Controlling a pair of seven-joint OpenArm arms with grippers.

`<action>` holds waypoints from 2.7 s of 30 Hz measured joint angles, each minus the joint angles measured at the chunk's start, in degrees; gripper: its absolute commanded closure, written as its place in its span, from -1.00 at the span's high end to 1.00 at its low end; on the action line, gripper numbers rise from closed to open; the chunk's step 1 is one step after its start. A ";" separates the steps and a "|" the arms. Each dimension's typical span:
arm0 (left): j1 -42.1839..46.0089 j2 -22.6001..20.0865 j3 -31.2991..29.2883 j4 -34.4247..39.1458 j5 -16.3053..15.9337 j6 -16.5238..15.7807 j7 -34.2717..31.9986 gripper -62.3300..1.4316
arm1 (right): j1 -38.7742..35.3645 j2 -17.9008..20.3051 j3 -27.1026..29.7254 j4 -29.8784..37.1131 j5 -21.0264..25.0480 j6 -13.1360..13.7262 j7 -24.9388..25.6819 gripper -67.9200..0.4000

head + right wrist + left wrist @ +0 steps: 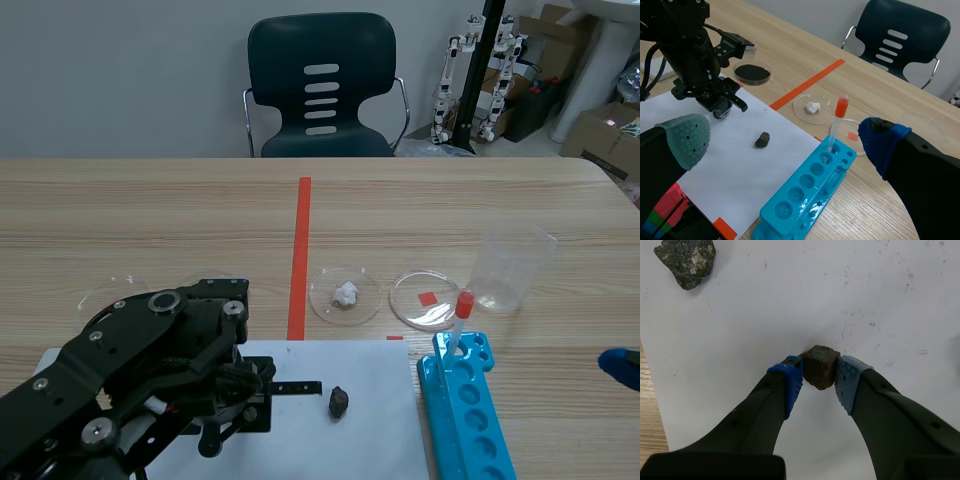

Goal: Pick up the middle mineral with the left hand

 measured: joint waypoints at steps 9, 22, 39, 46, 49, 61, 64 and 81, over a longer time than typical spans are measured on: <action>3.85 -3.26 0.02 5.01 -0.66 -0.37 -9.09 -0.69 | 0.00 0.00 0.00 0.00 0.02 0.00 0.00 0.83; 7.89 -4.98 0.00 8.79 -0.66 -0.26 -11.47 -0.69 | 0.00 0.00 0.00 0.00 0.00 0.00 0.00 0.83; 7.76 -4.98 0.00 8.79 -0.63 -0.26 -7.56 -0.13 | 0.00 0.00 0.00 0.00 0.00 0.00 0.00 0.83; 6.14 -4.81 0.00 8.79 -0.63 -0.28 -3.37 0.33 | 0.00 0.00 0.00 0.00 0.00 0.00 0.00 0.83; 4.83 -4.63 0.00 8.79 -0.61 -0.26 -2.47 0.33 | 0.00 0.00 0.00 0.00 0.00 0.00 0.00 0.83; 1.03 -2.49 0.00 3.48 -0.66 -0.22 1.27 0.37 | 0.00 0.00 0.00 0.00 0.00 0.00 0.00 0.83; 0.44 -1.88 0.00 0.83 -0.55 -0.22 1.25 0.37 | 0.00 0.00 0.00 0.00 0.00 0.00 0.00 0.83; -1.70 0.87 0.00 -2.99 -0.44 -0.02 -0.50 0.37 | 0.00 0.00 0.00 0.00 0.00 0.00 0.00 0.83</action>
